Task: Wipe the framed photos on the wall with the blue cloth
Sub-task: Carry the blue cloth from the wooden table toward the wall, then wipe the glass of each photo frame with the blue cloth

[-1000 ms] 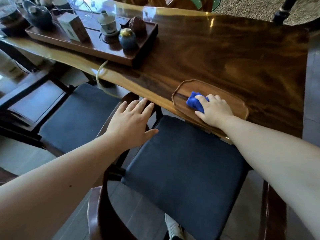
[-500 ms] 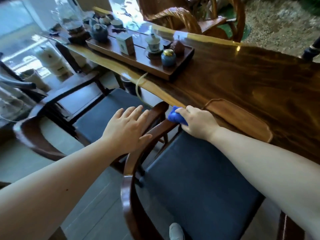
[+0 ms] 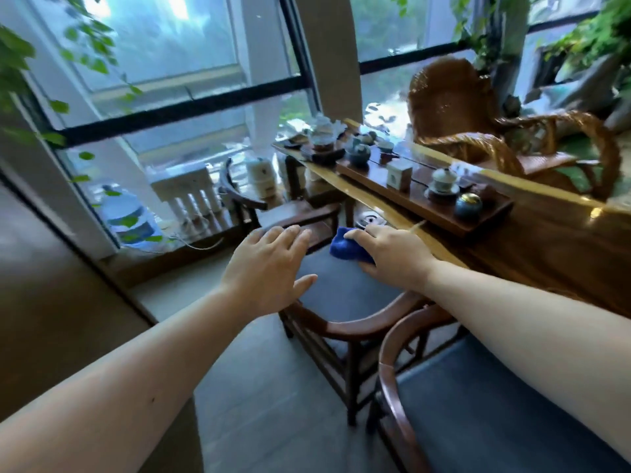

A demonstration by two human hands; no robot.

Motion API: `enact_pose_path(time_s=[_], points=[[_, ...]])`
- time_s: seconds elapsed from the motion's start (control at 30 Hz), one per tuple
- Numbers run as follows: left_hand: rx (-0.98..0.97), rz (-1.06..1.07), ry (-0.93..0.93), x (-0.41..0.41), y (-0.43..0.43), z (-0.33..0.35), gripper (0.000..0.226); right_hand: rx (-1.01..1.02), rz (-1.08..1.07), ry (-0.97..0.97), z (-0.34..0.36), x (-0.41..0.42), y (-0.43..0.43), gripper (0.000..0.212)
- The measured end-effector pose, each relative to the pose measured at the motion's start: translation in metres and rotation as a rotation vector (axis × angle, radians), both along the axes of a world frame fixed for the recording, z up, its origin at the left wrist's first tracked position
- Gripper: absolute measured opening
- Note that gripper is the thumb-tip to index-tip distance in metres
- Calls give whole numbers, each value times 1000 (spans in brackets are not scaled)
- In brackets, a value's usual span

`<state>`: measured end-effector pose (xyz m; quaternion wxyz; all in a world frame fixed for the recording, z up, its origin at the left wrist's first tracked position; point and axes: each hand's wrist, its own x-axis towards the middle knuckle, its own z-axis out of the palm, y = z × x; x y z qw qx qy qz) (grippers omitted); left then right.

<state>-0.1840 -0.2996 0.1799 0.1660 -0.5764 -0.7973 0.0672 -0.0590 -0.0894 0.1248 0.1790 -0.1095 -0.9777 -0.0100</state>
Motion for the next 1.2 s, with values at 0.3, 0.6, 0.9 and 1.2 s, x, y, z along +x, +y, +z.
enact_pose_path(time_s=[0.3, 0.6, 0.9, 1.2], points=[[98, 257, 145, -36, -136, 74, 73, 17, 300, 171, 68, -108, -104, 53], [90, 603, 261, -51, -228, 128, 67, -43, 660, 268, 104, -220, -188, 49], [27, 957, 433, -16, -309, 196, 68, -154, 1064, 389, 172, -289, -302, 47], [-110, 1179, 564, 56, -375, 251, 65, -409, 1274, 525, 215, -268, -421, 47]])
